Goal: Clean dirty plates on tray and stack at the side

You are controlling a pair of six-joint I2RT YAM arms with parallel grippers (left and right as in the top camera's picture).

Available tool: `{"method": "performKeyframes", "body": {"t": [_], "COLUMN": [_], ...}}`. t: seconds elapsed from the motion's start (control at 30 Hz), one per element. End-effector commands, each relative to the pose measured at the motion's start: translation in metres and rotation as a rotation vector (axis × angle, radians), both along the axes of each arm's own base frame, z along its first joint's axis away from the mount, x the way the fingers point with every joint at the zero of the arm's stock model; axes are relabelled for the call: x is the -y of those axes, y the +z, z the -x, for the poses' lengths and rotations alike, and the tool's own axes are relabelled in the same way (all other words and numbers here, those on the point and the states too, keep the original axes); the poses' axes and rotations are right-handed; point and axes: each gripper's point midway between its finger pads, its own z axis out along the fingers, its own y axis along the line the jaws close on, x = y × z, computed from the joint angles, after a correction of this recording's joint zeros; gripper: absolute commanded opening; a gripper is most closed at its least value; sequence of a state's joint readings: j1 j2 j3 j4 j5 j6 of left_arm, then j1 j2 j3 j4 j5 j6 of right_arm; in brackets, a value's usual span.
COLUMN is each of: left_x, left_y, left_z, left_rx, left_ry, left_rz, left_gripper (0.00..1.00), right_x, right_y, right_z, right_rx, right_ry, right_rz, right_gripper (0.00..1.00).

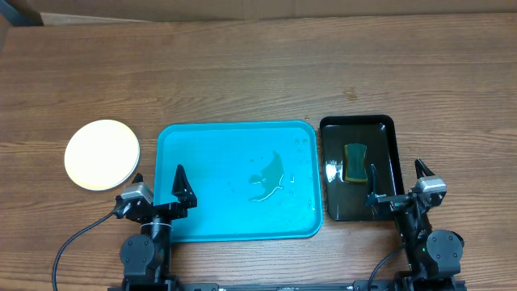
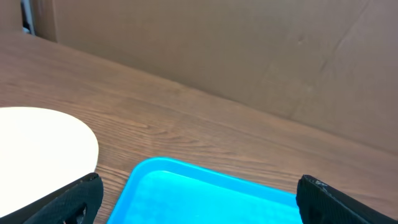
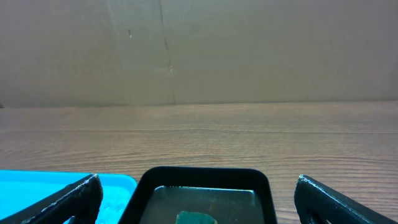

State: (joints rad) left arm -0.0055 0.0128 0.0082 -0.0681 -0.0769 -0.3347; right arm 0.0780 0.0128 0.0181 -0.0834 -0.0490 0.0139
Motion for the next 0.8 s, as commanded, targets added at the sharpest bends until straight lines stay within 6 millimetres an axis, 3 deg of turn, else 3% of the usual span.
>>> {"method": "performKeyframes", "body": {"t": [0.0, 0.77], "left_x": [-0.0068, -0.0031], "left_y": [0.0005, -0.0003], "left_z": [0.0008, 0.0005], "left_rx": [-0.002, -0.005], "left_ry": [0.03, 0.008], "left_rz": [-0.101, -0.099], "left_gripper": [1.0, 1.0], "right_x": [0.0011, 0.0011], "right_y": [-0.0021, -0.0021], "right_z": [-0.0001, -0.0001], "right_rx": [0.003, 0.003], "right_ry": [-0.003, -0.003], "right_rz": [0.007, 0.007], "right_gripper": [1.0, 1.0]}}
